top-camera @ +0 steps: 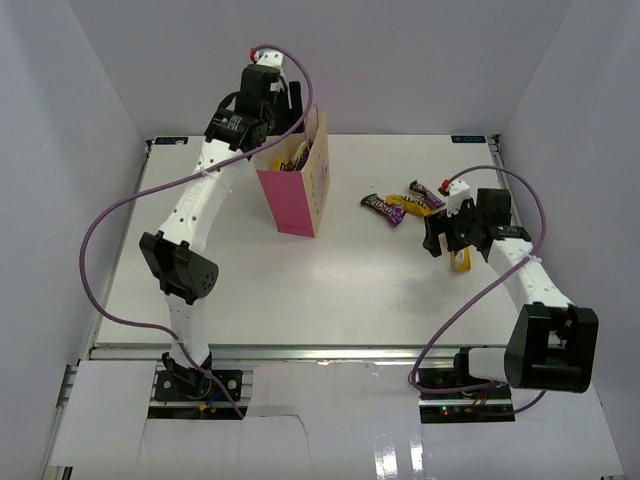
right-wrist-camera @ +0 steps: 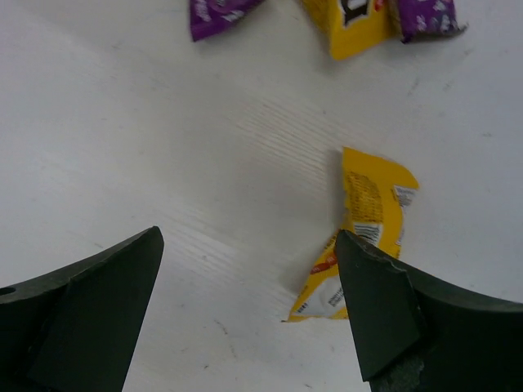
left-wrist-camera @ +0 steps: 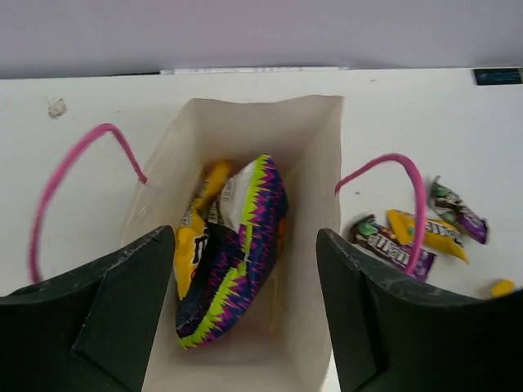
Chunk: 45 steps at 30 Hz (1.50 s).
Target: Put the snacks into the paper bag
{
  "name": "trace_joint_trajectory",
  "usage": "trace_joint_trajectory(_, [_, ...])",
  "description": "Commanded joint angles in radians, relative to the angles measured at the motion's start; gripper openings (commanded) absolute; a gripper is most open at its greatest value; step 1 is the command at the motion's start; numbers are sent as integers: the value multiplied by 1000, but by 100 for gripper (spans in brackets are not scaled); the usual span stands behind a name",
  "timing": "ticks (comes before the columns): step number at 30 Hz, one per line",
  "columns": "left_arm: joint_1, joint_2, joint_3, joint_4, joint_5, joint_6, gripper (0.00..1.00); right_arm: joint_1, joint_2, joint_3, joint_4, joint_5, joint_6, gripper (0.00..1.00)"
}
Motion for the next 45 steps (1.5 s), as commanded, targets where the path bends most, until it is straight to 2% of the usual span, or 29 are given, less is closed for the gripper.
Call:
trace_joint_trajectory(1, [-5, -186, 21, 48, 97, 0, 81, -7, 81, 74, 14, 257, 58, 92])
trace_joint_trajectory(3, [-5, -257, -31, 65, 98, -4, 81, -7, 130, 99, 0, 291, 11, 93])
trace_joint_trajectory(6, [-5, -447, -237, 103, 92, -23, 83, -8, 202, 138, 10, 410, -21, 96])
trace_joint_trajectory(7, [-5, -502, -381, 117, 76, -30, 83, -10, 228, 155, 9, 494, -9, 99])
trace_joint_trajectory(8, [-5, -614, -459, 139, 69, -39, 85, -14, 284, 193, 6, 536, -2, 99])
trace_joint_trajectory(9, [-5, -671, -536, 148, 63, -59, 86, -17, 315, 212, -2, 570, 5, 95])
trace_joint_trajectory(10, [-4, -728, -685, 154, 46, -75, 86, -22, 340, 227, -22, 594, 12, 89])
trace_joint_trajectory(11, [-4, -834, -756, 160, 39, -92, 87, -36, 383, 241, -39, 587, 14, 86])
trace_joint_trajectory(13, [-4, -936, -940, 160, 37, -141, 88, -51, 424, 260, -63, 547, 28, 79])
trace_joint_trajectory(14, [-4, -1032, -993, 159, 35, -161, 89, -54, 432, 260, -72, 535, 31, 78])
trace_joint_trajectory(17, [-4, -1201, -1158, 148, 40, -239, 90, -69, 463, 260, -117, 463, 52, 68])
trace_joint_trajectory(20, [-4, -1295, -1257, 108, 31, -312, 90, -85, 460, 260, -154, 359, 69, 51])
trace_joint_trajectory(21, [-4, -1343, -1277, 102, 34, -326, 90, -89, 451, 260, -160, 291, 71, 38])
trace_joint_trajectory(23, [-4, -1378, -1329, 93, 51, -366, 90, -92, 408, 258, -169, 227, 68, 26])
trace_joint_trajectory(24, [-4, -1401, -1342, 88, 57, -377, 90, -92, 391, 260, -174, 143, 60, 18])
trace_joint_trajectory(27, [-4, -1437, -1392, 82, 75, -415, 90, -74, 336, 289, -209, -53, 40, 10])
trace_joint_trajectory(32, [-4, -1484, -1449, 100, 92, -443, 91, 22, 282, 379, -215, -289, -3, 8])
trace_joint_trajectory(36, [-4, -1504, -1475, 107, 97, -445, 91, 249, 276, 557, -194, -381, 1, 8])
trace_joint_trajectory(40, [-4, -1509, -1487, 113, 108, -457, 91, 433, 334, 845, -125, -344, 81, 8])
trace_joint_trajectory(41, [-4, -1509, -1487, 113, 111, -460, 91, 466, 352, 964, -111, -293, 98, 8])
trace_joint_trajectory(42, [-4, -1509, -1490, 117, 112, -461, 91, 527, 386, 1015, -73, -250, 110, 8])
trace_joint_trajectory(45, [-4, -1509, -1487, 119, 120, -460, 91, 601, 452, 1144, 18, -125, 161, 8])
